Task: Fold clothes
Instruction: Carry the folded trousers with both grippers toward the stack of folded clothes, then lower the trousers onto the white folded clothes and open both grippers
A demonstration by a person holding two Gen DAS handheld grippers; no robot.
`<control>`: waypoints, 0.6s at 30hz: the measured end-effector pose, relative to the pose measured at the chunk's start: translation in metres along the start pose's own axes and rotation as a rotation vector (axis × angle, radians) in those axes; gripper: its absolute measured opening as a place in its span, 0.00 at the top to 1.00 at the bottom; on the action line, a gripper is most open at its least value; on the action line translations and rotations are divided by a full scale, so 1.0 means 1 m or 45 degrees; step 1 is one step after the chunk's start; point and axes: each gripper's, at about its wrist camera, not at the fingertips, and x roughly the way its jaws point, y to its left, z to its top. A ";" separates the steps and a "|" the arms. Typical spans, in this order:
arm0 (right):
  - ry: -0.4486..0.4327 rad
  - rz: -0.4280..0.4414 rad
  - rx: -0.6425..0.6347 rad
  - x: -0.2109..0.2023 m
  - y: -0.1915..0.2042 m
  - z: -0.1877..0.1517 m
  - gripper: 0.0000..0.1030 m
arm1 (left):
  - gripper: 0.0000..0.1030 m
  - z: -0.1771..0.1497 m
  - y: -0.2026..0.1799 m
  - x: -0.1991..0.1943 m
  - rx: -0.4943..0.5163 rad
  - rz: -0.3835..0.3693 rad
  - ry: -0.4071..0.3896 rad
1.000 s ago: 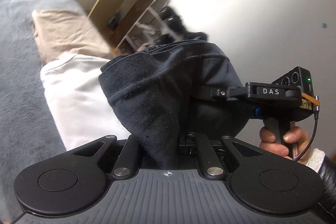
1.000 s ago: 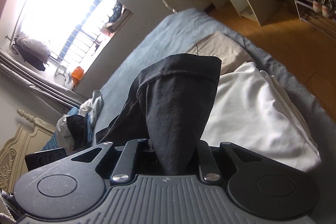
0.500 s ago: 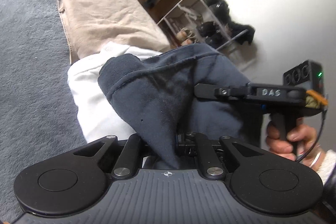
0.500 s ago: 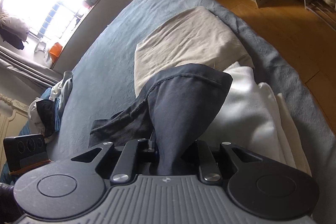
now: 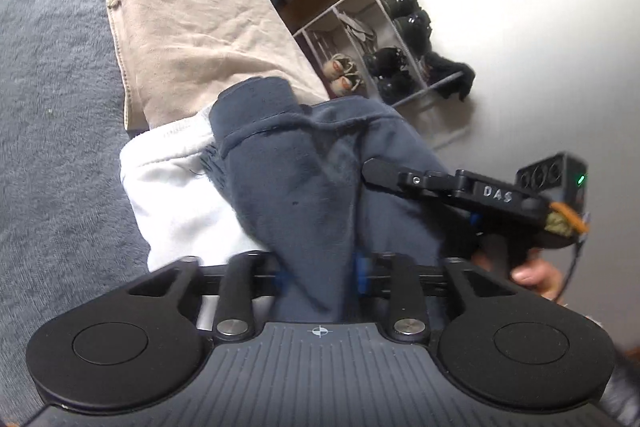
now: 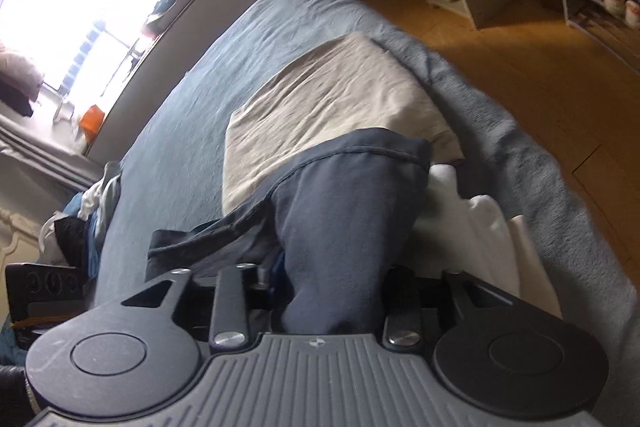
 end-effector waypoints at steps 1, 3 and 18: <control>-0.029 -0.015 -0.003 -0.004 0.000 0.001 0.51 | 0.47 0.001 0.000 -0.003 -0.013 -0.007 -0.012; -0.075 -0.044 -0.010 -0.012 0.002 0.004 0.48 | 0.37 0.002 -0.001 -0.010 -0.045 -0.013 -0.037; -0.495 -0.026 0.374 -0.142 -0.021 -0.050 0.35 | 0.11 -0.031 0.006 -0.053 -0.125 -0.020 -0.014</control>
